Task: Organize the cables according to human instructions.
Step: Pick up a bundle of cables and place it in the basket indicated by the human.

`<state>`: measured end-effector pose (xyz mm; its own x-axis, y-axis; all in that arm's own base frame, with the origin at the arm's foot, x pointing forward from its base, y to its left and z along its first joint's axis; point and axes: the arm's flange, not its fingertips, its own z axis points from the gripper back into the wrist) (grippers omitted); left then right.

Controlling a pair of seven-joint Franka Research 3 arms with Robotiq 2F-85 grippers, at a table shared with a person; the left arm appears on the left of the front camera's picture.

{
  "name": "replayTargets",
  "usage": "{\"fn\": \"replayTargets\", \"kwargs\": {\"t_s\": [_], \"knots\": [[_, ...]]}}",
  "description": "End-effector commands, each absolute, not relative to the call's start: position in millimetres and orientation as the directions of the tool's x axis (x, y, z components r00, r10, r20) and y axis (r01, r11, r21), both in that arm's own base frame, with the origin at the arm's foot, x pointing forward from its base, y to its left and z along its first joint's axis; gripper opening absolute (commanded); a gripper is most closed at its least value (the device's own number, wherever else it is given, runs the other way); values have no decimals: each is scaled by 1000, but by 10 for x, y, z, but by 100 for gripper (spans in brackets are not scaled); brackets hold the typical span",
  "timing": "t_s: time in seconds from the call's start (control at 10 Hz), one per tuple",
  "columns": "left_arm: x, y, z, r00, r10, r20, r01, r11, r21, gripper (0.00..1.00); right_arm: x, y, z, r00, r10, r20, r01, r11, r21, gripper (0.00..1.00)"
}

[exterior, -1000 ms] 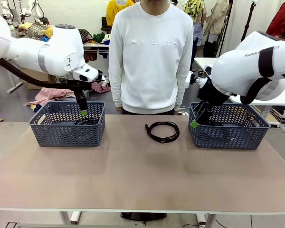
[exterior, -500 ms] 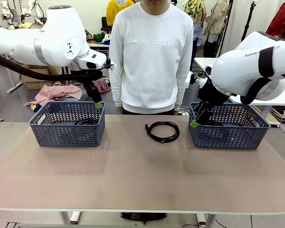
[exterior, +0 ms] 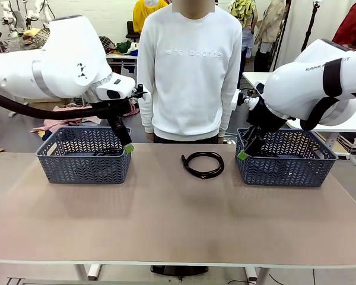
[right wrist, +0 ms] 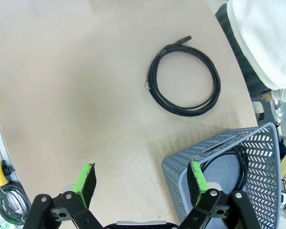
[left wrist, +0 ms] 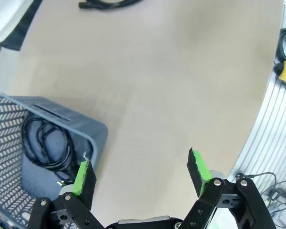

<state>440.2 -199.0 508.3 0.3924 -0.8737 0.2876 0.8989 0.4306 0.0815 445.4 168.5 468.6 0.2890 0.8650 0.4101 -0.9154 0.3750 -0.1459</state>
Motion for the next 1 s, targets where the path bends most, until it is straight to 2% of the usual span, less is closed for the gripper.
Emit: {"fn": "replayTargets", "kwargs": {"t_s": [0.0, 0.2, 0.3, 0.9], "knots": [[4241, -1940, 5059, 354, -868, 349, 914, 400, 67, 100, 4445, 1690, 4688, 288, 865, 410, -915, 375, -149, 100], [4216, -1977, 5044, 339, -878, 338, 925, 377, 53, 100, 4445, 1690, 4688, 288, 865, 410, -915, 375, -149, 100], [4271, -2037, 5107, 370, -875, 313, 910, 410, 70, 100, 4445, 1690, 4688, 288, 865, 410, -915, 375, -149, 100], [4271, -2037, 5107, 370, -875, 313, 910, 410, 70, 100, 4445, 1690, 4688, 288, 865, 410, -915, 375, -149, 100]]}}
